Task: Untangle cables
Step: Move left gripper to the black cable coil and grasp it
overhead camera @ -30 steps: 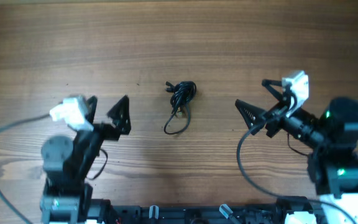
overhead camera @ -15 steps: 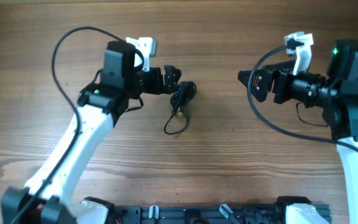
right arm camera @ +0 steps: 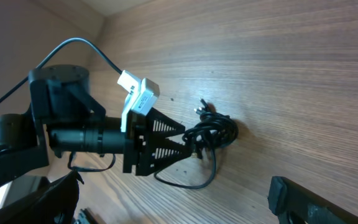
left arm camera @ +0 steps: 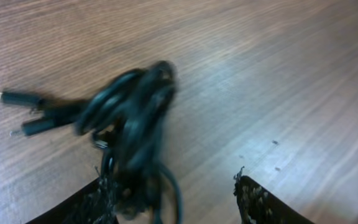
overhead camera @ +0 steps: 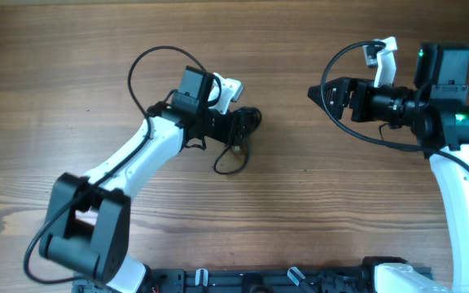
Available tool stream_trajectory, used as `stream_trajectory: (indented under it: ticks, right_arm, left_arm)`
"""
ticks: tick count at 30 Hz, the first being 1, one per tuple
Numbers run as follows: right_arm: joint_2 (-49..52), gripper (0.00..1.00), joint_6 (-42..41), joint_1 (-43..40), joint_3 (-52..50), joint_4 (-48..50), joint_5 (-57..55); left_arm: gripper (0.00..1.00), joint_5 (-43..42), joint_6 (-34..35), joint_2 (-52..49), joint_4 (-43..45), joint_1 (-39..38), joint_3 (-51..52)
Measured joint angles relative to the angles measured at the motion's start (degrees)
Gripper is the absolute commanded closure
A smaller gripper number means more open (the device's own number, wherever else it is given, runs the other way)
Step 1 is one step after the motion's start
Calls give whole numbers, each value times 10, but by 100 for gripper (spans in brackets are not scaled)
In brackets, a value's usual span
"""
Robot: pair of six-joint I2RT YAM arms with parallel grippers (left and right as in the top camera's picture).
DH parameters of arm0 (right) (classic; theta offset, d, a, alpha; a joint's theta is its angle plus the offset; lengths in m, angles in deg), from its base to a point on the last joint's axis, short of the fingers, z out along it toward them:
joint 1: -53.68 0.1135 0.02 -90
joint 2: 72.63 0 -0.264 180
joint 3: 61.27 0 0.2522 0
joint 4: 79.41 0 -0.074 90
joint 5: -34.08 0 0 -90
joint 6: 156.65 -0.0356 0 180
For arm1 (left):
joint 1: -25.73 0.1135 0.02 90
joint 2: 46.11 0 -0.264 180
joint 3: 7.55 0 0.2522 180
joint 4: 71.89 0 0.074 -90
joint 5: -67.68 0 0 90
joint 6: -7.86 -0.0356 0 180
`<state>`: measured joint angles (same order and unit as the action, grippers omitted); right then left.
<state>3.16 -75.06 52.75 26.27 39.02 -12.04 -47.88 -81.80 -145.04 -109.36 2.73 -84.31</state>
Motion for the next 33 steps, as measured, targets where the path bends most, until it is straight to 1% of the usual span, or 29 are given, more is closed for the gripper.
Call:
stream_trajectory:
  ticks: [2, 4, 5, 7, 9, 11, 13, 15, 16, 17, 19, 21, 22, 24, 27, 28, 33]
  right_arm:
    - [1, 0, 0, 0, 0, -2, -7]
    - [1, 0, 0, 0, 0, -6, -14]
    - [1, 0, 0, 0, 0, -9, -16]
    - [1, 0, 0, 0, 0, -11, -19]
    - [1, 0, 0, 0, 0, -14, -20]
    - [1, 0, 0, 0, 0, -22, -24]
    - [1, 0, -3, 0, 1, -41, -36]
    - [1, 0, -5, 0, 1, -58, -52]
    - [1, 0, -4, 0, 1, -62, -56]
    - [1, 0, -4, 0, 1, -62, -57]
    - [1, 0, -4, 0, 1, -62, -61]
    - [1, 0, -4, 0, 1, -58, -63]
    - [1, 0, -4, 0, 1, -57, -64]
    - [1, 0, -4, 0, 1, -55, -65]
    - [1, 0, -6, 0, 1, -49, -65]
    - [1, 0, -7, 0, 1, -44, -65]
    - [1, 0, -40, 0, 1, -19, -67]
  left_arm:
    - [36, 11, -1, -19, 12, -1, 0]
    - [28, 20, -1, -33, 21, -1, 0]
    - [26, 22, 1, -35, 28, -1, 0]
    - [18, 24, 19, -35, 65, -1, 0]
    - [18, 26, 23, -35, 80, -1, 0]
    - [20, 28, 9, -35, 73, -2, -1]
    - [25, 30, -18, -35, 56, -5, -1]
    - [37, 30, -47, -38, 43, -9, -1]
    - [47, 31, -56, -44, 42, -9, -1]
    - [55, 31, -61, -50, 43, -9, -1]
    - [88, 32, -69, -61, 48, -9, -1]
    - [92, 30, -70, -63, 63, -9, -1]
    - [96, 27, -68, -63, 72, -9, -1]
    - [96, 14, -50, -62, 88, -8, -1]
    - [96, 7, 7, -39, 95, 4, -1]
    - [96, 5, 37, -24, 96, 13, -1]
    - [96, 2, 239, 78, 98, 76, -1]
